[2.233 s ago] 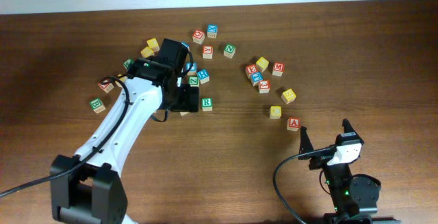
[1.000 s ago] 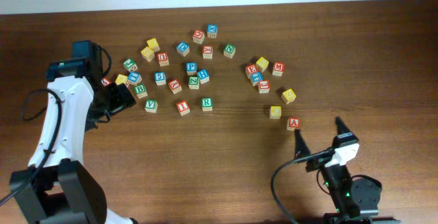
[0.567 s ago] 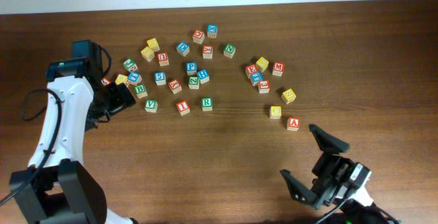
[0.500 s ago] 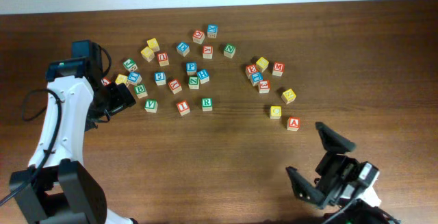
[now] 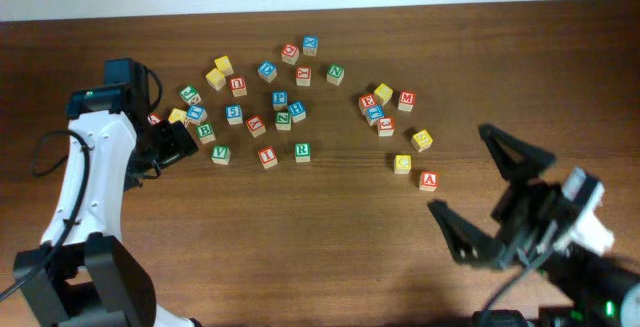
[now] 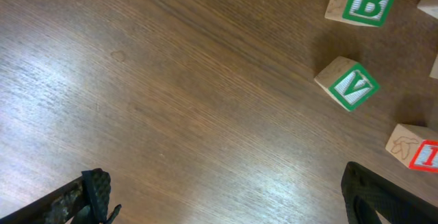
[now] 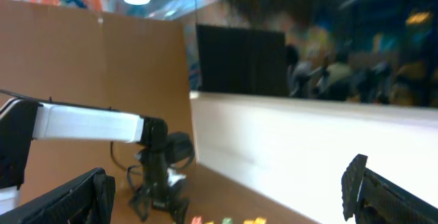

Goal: Spell out CVPR
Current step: 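Move the right gripper over the yellow C block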

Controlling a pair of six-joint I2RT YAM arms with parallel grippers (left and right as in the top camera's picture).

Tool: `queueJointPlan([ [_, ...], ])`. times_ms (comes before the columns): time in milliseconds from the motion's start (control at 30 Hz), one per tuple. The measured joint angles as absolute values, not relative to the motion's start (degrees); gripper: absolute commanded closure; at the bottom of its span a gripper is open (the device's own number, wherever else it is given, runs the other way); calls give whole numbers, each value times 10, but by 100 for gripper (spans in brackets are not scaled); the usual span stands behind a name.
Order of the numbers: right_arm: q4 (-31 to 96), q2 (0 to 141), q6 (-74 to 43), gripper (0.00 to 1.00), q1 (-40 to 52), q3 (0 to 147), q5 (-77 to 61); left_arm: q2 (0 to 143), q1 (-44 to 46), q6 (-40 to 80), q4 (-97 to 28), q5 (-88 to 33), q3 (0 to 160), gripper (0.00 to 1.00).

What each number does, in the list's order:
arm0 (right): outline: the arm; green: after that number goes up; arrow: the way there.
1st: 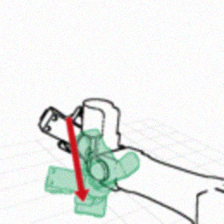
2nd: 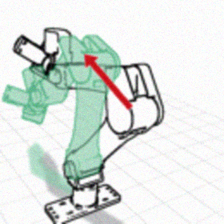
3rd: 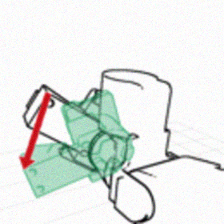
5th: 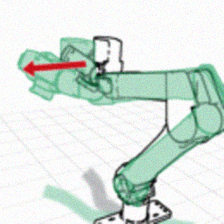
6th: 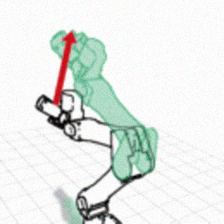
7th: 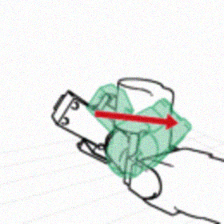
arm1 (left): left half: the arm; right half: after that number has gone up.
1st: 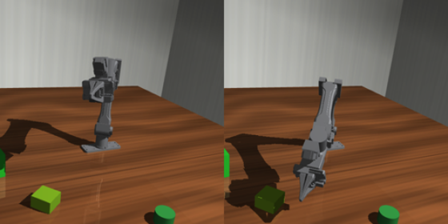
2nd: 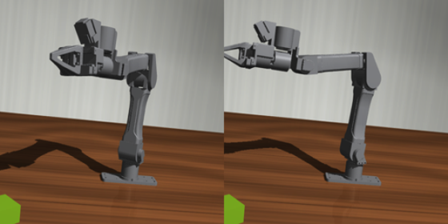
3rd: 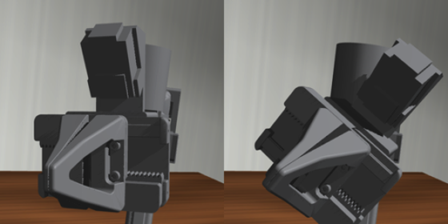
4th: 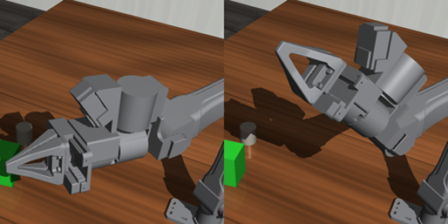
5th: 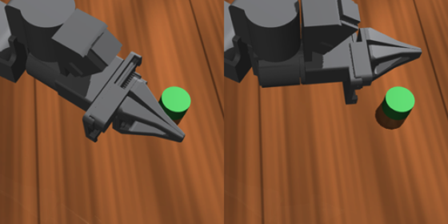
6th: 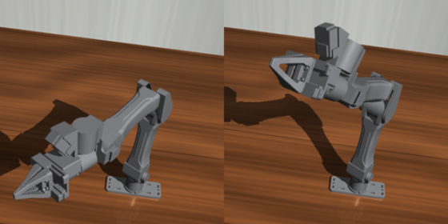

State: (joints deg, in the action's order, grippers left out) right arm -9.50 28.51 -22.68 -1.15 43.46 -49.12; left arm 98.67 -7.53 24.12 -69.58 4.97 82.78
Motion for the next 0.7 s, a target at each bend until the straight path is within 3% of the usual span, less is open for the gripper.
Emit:
queueJointPlan([
  [167,-87,458,-218,2,-11,481,-573,987,-75,241,-697,50,828,1],
  [367,-56,562,-189,2,-11,486,-586,987,-75,241,-696,50,828,1],
  [500,32,578,-150,2,-11,489,-530,987,-75,241,-697,50,828,1],
  [700,310,622,-66,2,13,557,-359,987,-75,241,-696,50,828,1],
])
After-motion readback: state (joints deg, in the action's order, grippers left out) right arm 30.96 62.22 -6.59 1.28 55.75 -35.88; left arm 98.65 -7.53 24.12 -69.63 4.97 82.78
